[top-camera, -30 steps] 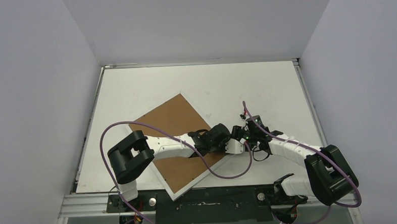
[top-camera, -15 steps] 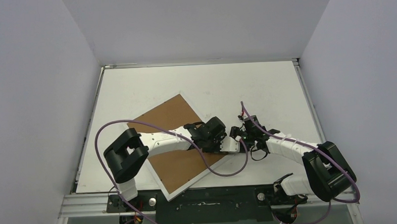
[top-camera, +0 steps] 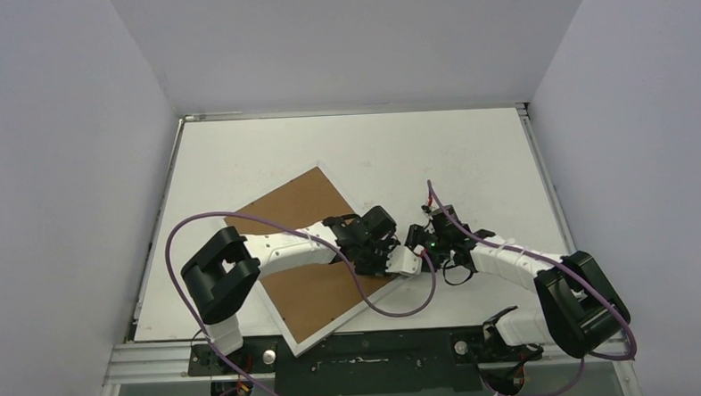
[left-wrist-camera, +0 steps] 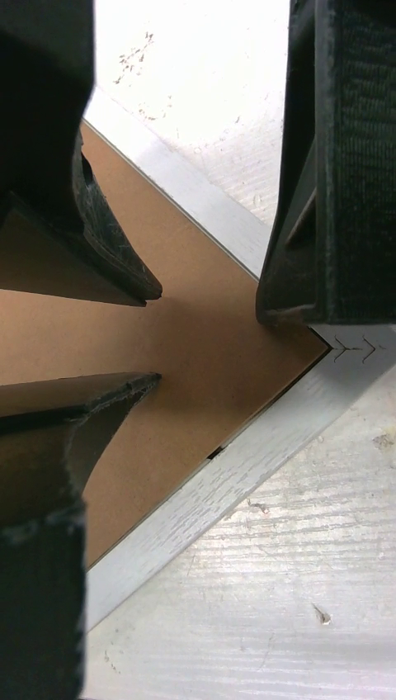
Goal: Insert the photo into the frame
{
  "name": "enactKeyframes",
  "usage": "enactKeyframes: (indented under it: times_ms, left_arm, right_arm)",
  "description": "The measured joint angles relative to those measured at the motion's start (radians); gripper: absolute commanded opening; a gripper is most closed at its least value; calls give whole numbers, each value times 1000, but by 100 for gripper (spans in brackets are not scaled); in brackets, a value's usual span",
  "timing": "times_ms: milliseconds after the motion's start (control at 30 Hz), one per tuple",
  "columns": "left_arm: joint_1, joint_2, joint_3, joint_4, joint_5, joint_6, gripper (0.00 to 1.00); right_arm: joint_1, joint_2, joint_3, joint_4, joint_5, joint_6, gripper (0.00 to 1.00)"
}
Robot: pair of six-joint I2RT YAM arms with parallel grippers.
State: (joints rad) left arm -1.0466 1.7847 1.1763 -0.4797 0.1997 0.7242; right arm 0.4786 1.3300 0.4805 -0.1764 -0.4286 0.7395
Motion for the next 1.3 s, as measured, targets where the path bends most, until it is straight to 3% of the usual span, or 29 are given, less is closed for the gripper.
enactKeyframes:
  times_ms: [1100, 1300]
  left_arm:
    - [-129, 3, -106, 181, -263, 145, 35]
    - [-127, 13, -94, 232, -301, 135, 35]
  right_arm:
    - [43, -6, 49, -104, 45, 4, 46]
    - [68, 10, 80, -138, 78, 2, 51]
